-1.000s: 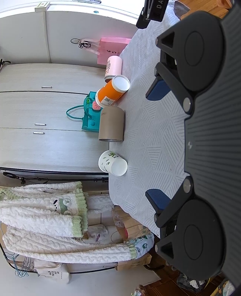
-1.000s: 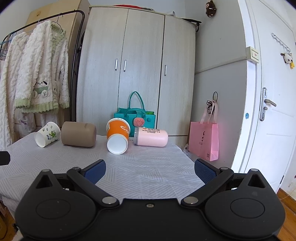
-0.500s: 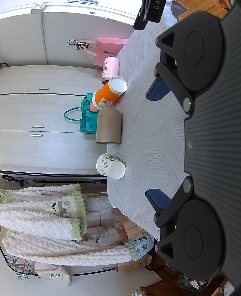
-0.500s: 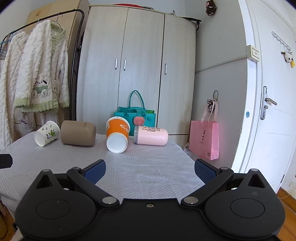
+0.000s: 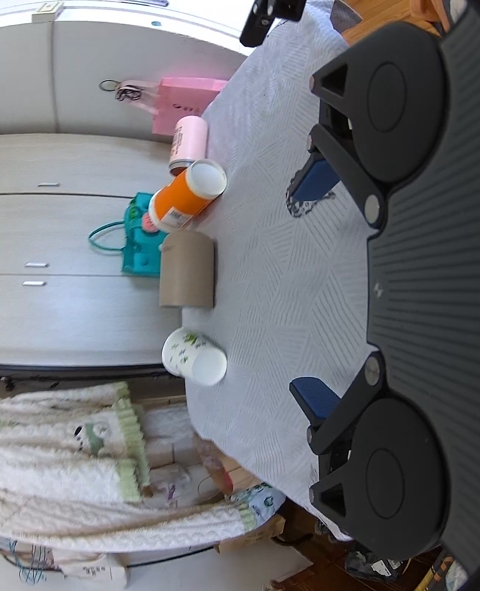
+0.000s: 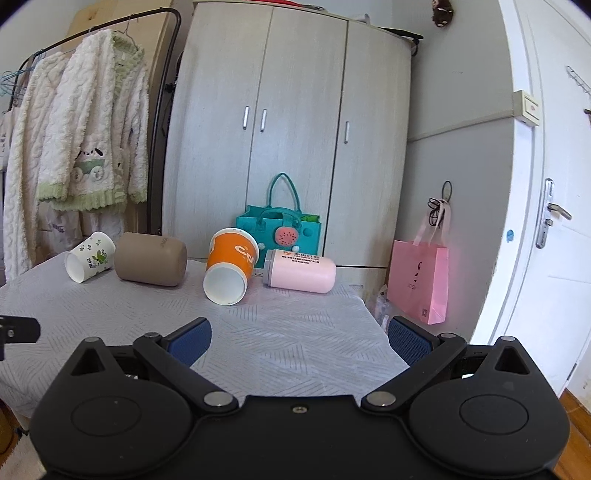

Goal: Flip cup upright

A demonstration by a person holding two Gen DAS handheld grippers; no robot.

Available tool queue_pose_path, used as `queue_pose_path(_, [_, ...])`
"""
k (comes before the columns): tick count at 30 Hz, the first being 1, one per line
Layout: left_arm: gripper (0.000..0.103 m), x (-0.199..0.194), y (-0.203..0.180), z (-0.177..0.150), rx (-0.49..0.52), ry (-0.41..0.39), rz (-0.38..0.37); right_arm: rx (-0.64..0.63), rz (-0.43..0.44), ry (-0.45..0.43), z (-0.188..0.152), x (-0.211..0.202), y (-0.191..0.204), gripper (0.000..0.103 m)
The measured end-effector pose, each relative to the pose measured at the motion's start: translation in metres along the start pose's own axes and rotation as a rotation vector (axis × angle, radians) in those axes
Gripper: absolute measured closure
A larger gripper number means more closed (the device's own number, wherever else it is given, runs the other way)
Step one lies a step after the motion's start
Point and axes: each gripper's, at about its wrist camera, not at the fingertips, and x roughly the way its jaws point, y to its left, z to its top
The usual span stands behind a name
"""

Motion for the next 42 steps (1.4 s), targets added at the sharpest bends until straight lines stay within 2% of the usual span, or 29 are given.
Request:
queue_pose_path(4, [0.000, 0.012, -0.009, 0.019, 0.023, 0.026, -0.010, -0.043, 0.042, 0.009, 0.015, 0.005, -0.013, 0.000])
queue_pose_path(10, [0.000, 0.027, -0.026, 0.058, 0.066, 0.050, -0.032, -0.139, 0.120, -0.033, 0.044, 0.009, -0.031, 0.000])
queue_pose_path(14, [0.000, 0.041, -0.042, 0.089, 0.094, 0.071, -0.075, -0.221, 0.217, -0.084, 0.066, 0.021, -0.047, 0.000])
queue_pose_path(17, [0.000, 0.058, -0.058, 0.114, 0.108, 0.089, -0.133, -0.229, 0.298, -0.108, 0.083, 0.037, -0.063, 0.000])
queue_pose_path(21, [0.000, 0.090, -0.080, 0.144, 0.115, 0.110, -0.218, -0.295, 0.420, -0.036, 0.106, 0.078, -0.078, 0.000])
queue_pose_path(24, [0.000, 0.124, -0.094, 0.160, 0.097, 0.156, -0.274, -0.371, 0.482, 0.023, 0.116, 0.120, -0.078, 0.000])
queue_pose_path(29, [0.002, 0.181, -0.113, 0.179, 0.050, 0.260, -0.354, -0.619, 0.542, 0.100, 0.112, 0.189, -0.058, 0.002])
queue_pose_path(31, [0.002, 0.194, -0.119, 0.184, 0.065, 0.274, -0.361, -0.672, 0.567, 0.131, 0.113, 0.212, -0.054, 0.002])
queue_pose_path(35, [0.003, 0.212, -0.132, 0.194, 0.130, 0.272, -0.327, -0.805, 0.607, 0.168, 0.111, 0.250, -0.045, 0.004])
queue_pose_path(39, [0.003, 0.227, -0.131, 0.197, 0.129, 0.270, -0.343, -0.947, 0.683, 0.229, 0.102, 0.280, -0.040, 0.005])
queue_pose_path(42, [0.003, 0.231, -0.127, 0.196, 0.125, 0.267, -0.358, -0.978, 0.707, 0.281, 0.098, 0.299, -0.039, 0.012])
